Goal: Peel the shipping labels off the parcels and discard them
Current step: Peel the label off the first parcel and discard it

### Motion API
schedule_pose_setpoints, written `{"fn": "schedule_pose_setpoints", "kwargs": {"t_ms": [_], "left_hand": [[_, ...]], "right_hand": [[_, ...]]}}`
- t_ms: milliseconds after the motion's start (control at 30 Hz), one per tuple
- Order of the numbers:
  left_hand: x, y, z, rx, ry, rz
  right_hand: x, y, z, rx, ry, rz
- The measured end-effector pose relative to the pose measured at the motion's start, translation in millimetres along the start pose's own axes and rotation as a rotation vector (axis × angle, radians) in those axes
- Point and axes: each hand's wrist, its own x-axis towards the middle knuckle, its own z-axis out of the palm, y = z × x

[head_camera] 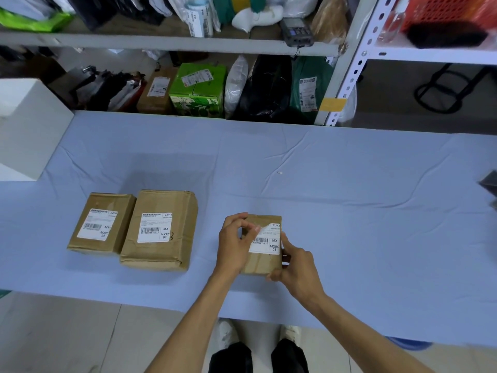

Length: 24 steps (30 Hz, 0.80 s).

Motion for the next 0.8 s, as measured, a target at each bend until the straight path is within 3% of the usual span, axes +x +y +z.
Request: {"fn": "schedule_pose_setpoints", "kwargs": {"t_ms": [533, 800], "left_hand": [[0.8, 1.4, -0.5, 0.001, -0.013, -0.021], [0.4, -1.0, -0.7, 0.038, -0.025, -0.012]], "right_hand": [[-2.4, 1.6, 1.4, 0.016, 0.048, -0.074], [-2.0, 4.1, 2.6, 0.187, 0.050, -0.069]]}}
